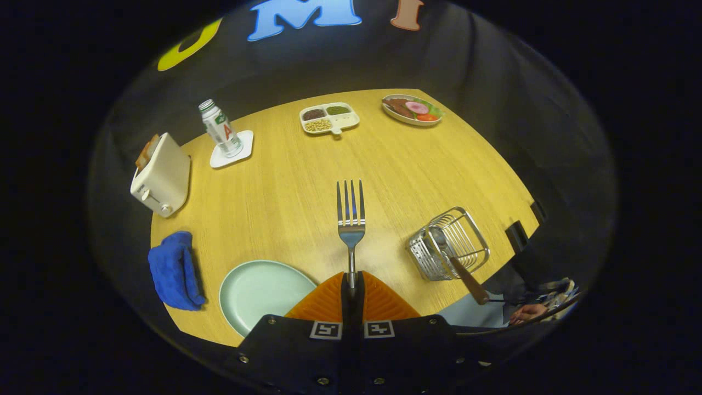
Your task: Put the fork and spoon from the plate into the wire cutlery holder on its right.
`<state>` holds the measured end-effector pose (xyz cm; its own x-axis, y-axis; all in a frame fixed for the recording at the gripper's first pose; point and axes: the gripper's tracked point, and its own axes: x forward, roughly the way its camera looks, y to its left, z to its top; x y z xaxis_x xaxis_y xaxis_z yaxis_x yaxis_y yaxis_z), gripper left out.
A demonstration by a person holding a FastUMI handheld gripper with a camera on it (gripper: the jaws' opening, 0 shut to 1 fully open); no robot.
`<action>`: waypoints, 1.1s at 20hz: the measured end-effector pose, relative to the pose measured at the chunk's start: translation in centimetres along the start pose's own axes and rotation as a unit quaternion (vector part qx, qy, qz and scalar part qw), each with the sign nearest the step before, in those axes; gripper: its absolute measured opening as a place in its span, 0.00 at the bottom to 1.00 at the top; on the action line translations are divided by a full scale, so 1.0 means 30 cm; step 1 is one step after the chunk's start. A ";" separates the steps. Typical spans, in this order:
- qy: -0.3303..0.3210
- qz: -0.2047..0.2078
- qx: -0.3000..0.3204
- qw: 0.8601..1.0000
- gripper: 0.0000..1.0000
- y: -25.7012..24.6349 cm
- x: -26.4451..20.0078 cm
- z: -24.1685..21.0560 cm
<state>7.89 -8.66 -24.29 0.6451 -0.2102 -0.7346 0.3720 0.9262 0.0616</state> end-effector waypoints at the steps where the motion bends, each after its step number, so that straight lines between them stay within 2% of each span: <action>1: 0.002 -0.012 0.010 1.000 0.01 -0.036 -0.005 0.003; 5: 0.016 -0.054 0.046 0.997 0.01 -0.152 -0.029 -0.004; 10: 0.046 -0.084 0.087 0.992 0.01 -0.247 -0.050 -0.047; 14: 0.079 -0.090 0.114 0.986 0.01 -0.281 -0.045 -0.082; 18: 0.110 -0.090 0.116 0.983 0.01 -0.306 -0.030 -0.101; 22: 0.130 -0.074 0.125 0.981 0.01 -0.297 -0.006 -0.102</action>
<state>2.42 -15.91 -26.77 0.3912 -0.2188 -0.8939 0.6220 0.7787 0.0816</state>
